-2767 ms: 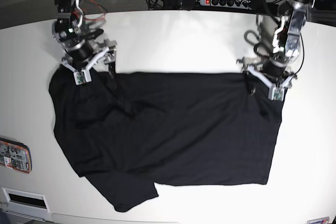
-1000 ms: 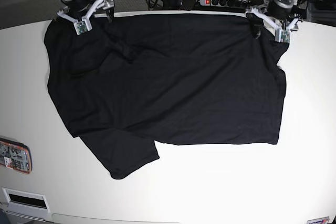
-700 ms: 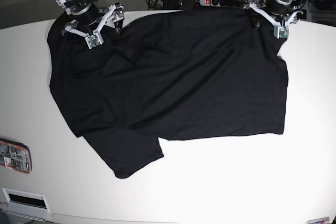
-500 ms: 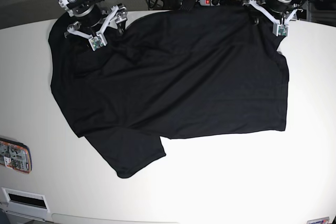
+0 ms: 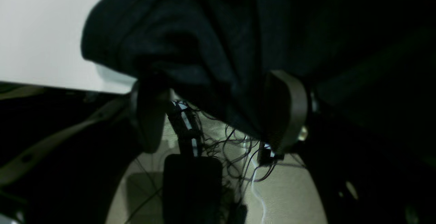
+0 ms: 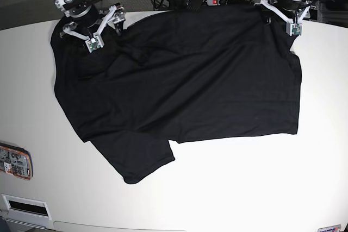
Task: Fold the T-shirt properly
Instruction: 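Release the shirt and lift both grippers away from the collar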
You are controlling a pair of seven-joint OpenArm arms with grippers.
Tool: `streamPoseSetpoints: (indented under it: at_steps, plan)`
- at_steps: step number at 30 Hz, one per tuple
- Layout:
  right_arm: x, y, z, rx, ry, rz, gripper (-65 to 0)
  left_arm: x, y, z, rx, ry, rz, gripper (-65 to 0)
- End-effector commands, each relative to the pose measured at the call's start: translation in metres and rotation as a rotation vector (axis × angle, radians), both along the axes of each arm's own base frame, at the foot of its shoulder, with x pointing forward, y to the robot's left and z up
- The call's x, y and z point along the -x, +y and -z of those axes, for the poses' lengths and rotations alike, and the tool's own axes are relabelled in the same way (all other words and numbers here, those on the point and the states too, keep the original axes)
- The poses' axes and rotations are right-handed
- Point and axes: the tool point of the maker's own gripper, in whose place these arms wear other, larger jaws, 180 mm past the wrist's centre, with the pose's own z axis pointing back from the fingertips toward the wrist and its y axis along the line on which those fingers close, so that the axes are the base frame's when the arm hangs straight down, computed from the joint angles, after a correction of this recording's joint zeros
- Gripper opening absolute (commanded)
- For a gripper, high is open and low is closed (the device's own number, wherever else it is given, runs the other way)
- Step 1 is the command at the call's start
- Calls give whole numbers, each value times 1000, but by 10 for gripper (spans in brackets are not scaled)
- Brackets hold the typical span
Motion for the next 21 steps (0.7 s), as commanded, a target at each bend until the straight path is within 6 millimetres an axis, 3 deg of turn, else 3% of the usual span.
streamPoseSetpoints:
  at_steps: [1,7,12,16,17,21]
  plan:
    - [7,-12,2,56,34,4,-34,5,4,-1,-15,21,6,-231]
    - [8,-15,-2,79,52,4,-34,2,3,-2,-15,15,7,-231]
    - [14,-50,-4,165,95,27,-34,2,4,-2,-16,13,8,-231]
    - [44,-68,-3,208,161,28,-33,2,4,-2,-16,13,8,-231]
    - [50,-70,-4,212,171,26,-33,2,4,-2,-16,13,8,-231]
    - [43,-60,-8,198,145,4,-33,-1,3,-4,-15,5,11,-230]
